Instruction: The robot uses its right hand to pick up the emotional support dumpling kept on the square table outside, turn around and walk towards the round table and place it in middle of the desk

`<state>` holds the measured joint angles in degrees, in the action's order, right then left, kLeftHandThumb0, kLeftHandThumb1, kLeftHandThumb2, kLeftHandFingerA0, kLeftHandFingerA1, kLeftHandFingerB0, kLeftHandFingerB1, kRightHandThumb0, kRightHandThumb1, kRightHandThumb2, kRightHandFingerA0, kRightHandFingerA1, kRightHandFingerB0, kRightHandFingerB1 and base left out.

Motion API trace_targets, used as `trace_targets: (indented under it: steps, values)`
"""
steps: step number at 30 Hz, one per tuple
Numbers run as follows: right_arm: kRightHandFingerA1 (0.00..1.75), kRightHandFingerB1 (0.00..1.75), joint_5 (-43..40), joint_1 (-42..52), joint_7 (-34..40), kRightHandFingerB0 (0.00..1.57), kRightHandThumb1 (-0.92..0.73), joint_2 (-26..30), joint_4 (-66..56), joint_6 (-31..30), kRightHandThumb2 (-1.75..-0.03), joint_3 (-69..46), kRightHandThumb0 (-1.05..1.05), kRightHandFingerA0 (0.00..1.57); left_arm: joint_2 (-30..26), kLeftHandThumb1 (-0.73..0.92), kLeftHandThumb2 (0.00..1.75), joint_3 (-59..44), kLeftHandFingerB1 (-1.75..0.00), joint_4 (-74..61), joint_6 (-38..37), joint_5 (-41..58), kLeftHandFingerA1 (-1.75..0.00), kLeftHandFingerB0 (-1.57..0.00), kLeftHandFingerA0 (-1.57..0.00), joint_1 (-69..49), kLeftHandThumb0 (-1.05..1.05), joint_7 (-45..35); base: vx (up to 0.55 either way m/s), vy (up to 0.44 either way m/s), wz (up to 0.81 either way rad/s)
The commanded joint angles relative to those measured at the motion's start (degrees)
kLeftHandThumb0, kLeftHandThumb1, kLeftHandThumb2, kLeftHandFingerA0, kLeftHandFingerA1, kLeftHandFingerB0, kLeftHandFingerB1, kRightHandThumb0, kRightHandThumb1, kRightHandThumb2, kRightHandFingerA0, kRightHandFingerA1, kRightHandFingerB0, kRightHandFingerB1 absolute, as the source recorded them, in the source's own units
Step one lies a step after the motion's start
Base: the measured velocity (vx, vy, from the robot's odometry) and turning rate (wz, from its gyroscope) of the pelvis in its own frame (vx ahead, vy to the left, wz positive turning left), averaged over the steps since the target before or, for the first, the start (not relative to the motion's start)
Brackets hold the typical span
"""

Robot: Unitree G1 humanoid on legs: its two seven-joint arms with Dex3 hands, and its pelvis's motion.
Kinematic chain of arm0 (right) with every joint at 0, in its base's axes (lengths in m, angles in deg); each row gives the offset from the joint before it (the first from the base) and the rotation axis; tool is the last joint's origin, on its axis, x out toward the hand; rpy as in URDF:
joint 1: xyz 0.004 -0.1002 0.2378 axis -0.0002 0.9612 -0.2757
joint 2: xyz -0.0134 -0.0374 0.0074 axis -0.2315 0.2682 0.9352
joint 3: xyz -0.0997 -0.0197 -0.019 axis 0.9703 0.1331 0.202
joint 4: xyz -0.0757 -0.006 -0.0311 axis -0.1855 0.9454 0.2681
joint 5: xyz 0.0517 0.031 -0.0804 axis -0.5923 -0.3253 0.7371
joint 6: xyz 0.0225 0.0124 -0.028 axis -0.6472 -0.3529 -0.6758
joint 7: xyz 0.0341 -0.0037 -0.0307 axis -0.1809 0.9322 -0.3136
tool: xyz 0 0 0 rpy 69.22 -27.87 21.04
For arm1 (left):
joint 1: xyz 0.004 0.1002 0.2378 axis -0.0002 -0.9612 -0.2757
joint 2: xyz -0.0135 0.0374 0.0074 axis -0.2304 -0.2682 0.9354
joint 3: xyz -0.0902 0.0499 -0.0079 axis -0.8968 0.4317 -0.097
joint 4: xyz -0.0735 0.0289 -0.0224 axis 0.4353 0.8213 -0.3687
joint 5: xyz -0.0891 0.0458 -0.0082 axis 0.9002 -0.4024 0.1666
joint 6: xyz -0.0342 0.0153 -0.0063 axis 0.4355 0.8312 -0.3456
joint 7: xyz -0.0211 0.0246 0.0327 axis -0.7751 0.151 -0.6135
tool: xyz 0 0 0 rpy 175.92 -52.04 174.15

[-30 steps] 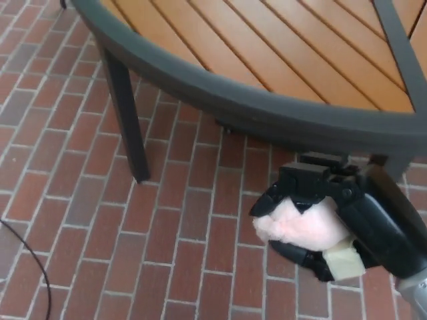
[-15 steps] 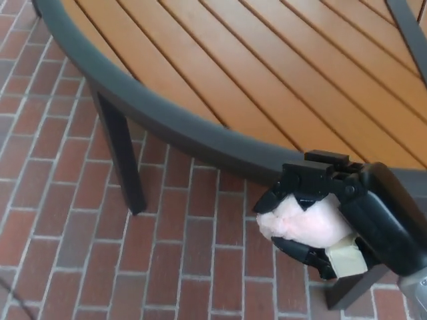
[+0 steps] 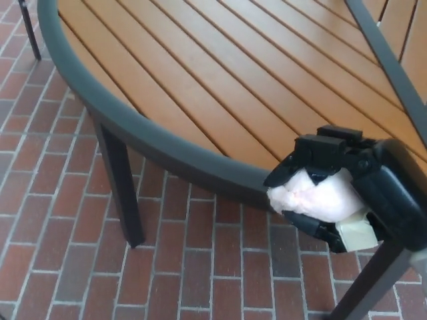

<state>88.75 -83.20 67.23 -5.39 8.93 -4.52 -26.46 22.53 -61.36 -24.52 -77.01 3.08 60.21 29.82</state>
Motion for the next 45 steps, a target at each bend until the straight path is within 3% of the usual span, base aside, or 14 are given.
trace_targets:
  steps: [1,11,13,15,24,31,36,39,45]
  values:
    - [1.48,1.05,-0.8,-3.5,-2.0,0.9,-0.59,3.8,1.3,-1.3,-1.03,-2.9,-0.14,0.93,-0.3,0.66,0.59,0.3,-0.53,-0.6,-4.1,0.0,-0.59,-0.73,-0.78,-1.1,-0.13,-0.1,-0.09,-0.106,-0.05]
    - [1.46,1.09,1.4,-6.9,-2.4,0.9,-0.59,6.6,4.4,-3.4,-1.02,-3.6,-0.13,0.95,0.2,0.67,0.6,0.6,-0.53,-0.7,-4.5,-0.1,-0.57,-0.74,-0.75,-1.9,-0.14,0.9,-0.03,-0.021,-0.02]
    - [1.4,1.07,2.8,-12.1,-1.8,0.93,-0.56,8.6,12.9,-3.4,-1.03,-3.6,-0.14,1.01,-0.1,0.68,0.6,0.6,-0.52,0.4,-4.8,-0.2,-0.58,-0.73,-0.76,-1.2,-0.13,1.0,0.07,0.171,0.05]
    - [1.48,1.11,3.2,-12.9,-1.0,0.93,-0.6,8.8,15.6,-3.2,-1.01,-3.4,-0.12,1.01,-0.1,0.66,0.59,0.6,-0.52,0.5,-5.0,0.1,-0.57,-0.71,-0.74,-1.2,-0.16,0.7,0.12,0.3,-0.07]
    - [1.44,1.1,3.9,-15.5,-0.2,0.91,-0.59,9.4,23.9,-2.6,-1.02,-2.4,-0.12,1.0,0.0,0.67,0.6,1.0,-0.51,0.1,-5.3,-0.2,-0.55,-0.71,-0.76,-1.6,-0.16,0.9,0.15,0.062,0.07]
    - [1.43,1.09,8.0,-25.9,2.5,0.91,-0.6,9.1,37.4,-3.5,-0.99,1.1,-0.1,0.96,0.2,0.64,0.58,0.8,-0.51,0.7,-5.3,0.3,-0.55,-0.69,-0.75,-1.0,-0.18,0.5,0.21,-0.049,0.17]
    - [1.43,1.09,8.4,-27.5,3.9,0.91,-0.6,9.5,40.3,-2.4,-0.99,2.1,-0.1,0.96,0.2,0.64,0.58,0.8,-0.51,0.9,-5.6,0.3,-0.55,-0.69,-0.75,-0.9,-0.18,0.4,0.18,-0.008,-0.05]
    - [1.41,1.1,11.3,-33.3,5.1,0.91,-0.57,9.7,49.4,-3.9,-1.0,4.7,-0.08,0.94,0.3,0.64,0.58,0.9,-0.52,1.4,-5.5,0.3,-0.58,-0.7,-0.75,0.0,-0.17,0.5,0.16,0.035,-0.2]
    - [1.45,1.08,12.3,-34.1,8.5,0.95,-0.54,9.7,56.3,-3.3,-1.01,6.8,-0.1,0.99,0.9,0.65,0.59,0.5,-0.53,0.8,-6.1,0.7,-0.57,-0.7,-0.76,-0.4,-0.16,0.3,0.16,0.076,-0.1]
